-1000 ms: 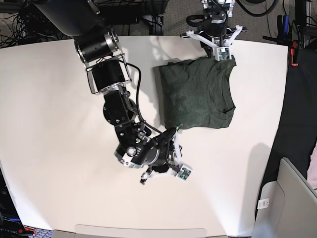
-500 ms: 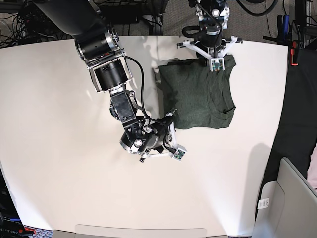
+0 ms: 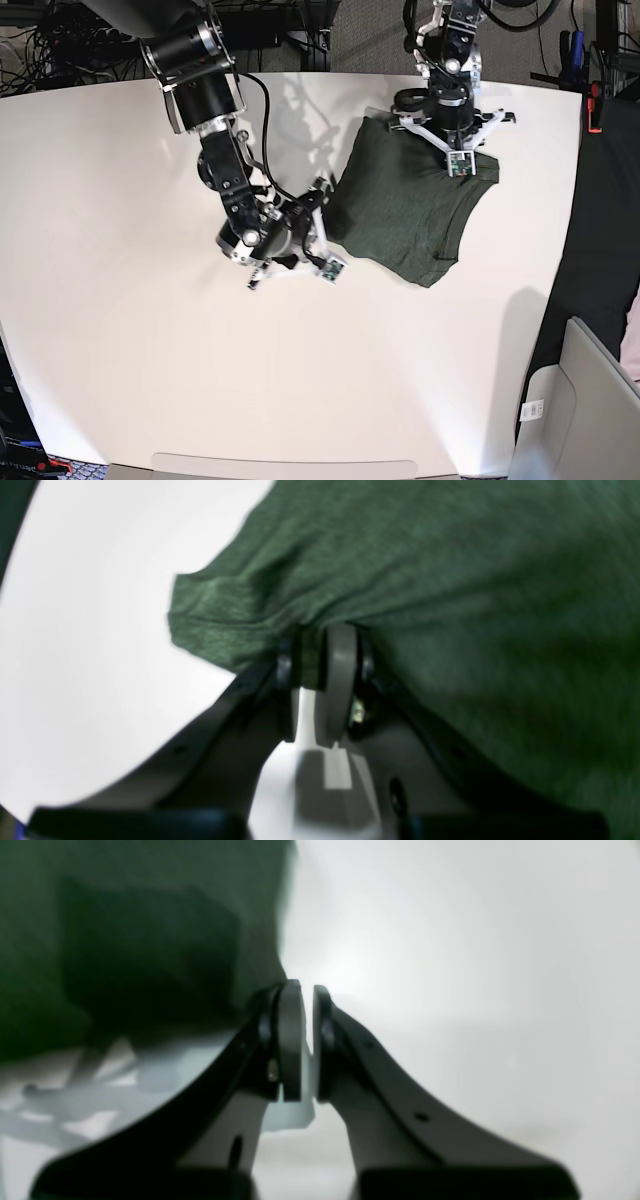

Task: Fold the T-shirt properly
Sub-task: 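Grasp the shirt hem corner with the right gripper, then lift and fold the shirt with both grippers, then release the left gripper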

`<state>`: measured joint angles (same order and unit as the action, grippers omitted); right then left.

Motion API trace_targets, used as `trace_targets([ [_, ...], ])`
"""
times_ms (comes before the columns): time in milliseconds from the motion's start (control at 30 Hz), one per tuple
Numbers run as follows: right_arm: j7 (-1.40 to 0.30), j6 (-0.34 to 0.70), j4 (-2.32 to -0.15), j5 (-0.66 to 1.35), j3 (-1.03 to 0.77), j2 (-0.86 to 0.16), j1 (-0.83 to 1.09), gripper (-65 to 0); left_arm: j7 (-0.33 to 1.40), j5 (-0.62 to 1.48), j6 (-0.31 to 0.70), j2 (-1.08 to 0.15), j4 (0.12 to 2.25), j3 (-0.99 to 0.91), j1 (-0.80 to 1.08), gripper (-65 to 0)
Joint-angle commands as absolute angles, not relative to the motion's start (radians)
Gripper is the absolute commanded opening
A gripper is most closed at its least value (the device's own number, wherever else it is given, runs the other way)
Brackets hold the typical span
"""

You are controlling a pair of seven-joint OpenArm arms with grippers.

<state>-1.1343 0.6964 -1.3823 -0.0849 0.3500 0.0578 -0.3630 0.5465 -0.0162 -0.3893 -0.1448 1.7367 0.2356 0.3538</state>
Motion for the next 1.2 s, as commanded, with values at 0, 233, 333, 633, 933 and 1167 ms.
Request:
trace_targets([
  [0,-1.129,0.698,-1.432,-0.077,0.349,0.061,-0.377,-62.6,0.578,-0.013,-0.394,-0.168,1.719,0.229,0.338,-58.0],
  [233,-1.193,0.698,-1.646,-0.076,0.349,0.019,-0.251,-62.6,0.533,-0.012,-0.392,-0.202,1.601,0.234,0.213,-58.0],
  [333,-1.193,0.698,-1.736,-0.074,0.348,0.004,-0.200,-62.6,0.499,-0.012,-0.390,-0.202,1.535,0.236,0.153,-58.0],
  [633,-1.193,0.698,-1.923,-0.076,0.344,-0.010,-0.084,-62.6,0.328,-0.019,-0.358,-0.229,1.369,0.387,0.010,-58.0],
  [933,-1.191,0.698,-1.942,-0.053,0.271,-0.002,-0.045,-62.6,0.228,-0.019,-0.358,-0.229,1.305,0.568,-0.104,-58.0],
  [1167,-1.193,0.698,-1.994,0.079,0.154,-0.010,-0.008,-62.6,0.226,-0.019,-0.360,-0.225,1.305,0.740,-0.180,-58.0],
])
